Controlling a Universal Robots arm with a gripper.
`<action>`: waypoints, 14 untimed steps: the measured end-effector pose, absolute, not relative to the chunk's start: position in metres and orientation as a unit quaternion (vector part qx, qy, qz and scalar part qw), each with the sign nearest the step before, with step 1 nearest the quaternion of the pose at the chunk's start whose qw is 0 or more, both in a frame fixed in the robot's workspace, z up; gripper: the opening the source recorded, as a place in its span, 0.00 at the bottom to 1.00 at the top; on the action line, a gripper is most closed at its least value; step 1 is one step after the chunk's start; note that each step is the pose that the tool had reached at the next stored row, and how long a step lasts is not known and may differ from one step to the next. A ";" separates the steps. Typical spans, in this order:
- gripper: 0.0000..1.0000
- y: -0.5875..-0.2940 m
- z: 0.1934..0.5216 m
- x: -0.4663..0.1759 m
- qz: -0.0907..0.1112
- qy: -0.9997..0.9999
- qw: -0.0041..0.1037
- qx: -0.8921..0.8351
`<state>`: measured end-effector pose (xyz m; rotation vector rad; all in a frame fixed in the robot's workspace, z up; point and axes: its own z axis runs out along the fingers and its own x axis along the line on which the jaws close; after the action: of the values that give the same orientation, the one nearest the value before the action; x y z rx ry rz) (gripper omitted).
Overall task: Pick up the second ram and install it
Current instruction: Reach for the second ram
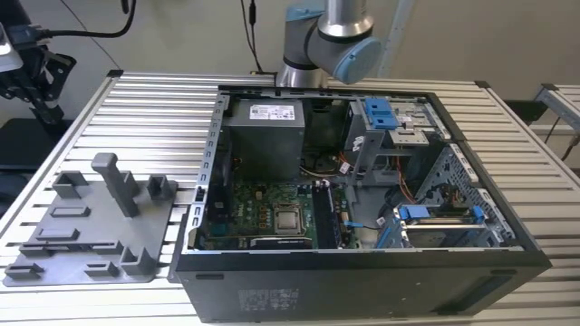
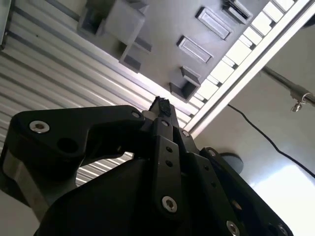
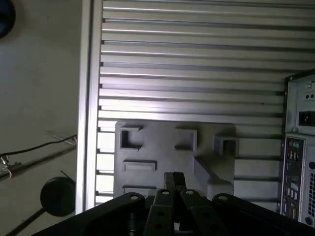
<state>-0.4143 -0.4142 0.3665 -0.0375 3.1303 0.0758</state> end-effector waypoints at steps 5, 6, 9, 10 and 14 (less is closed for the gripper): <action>0.11 -0.422 0.365 -0.414 0.024 1.000 0.005 -0.012; 0.11 -0.423 0.365 -0.414 0.024 1.000 0.005 -0.012; 0.11 -0.428 0.365 -0.414 0.024 1.000 0.005 -0.012; 0.11 -0.429 0.364 -0.414 0.024 1.000 0.005 -0.012; 0.11 -0.434 0.363 -0.415 0.024 1.000 0.005 -0.012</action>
<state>-0.4152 -0.4340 0.3630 -0.0375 3.1301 0.0759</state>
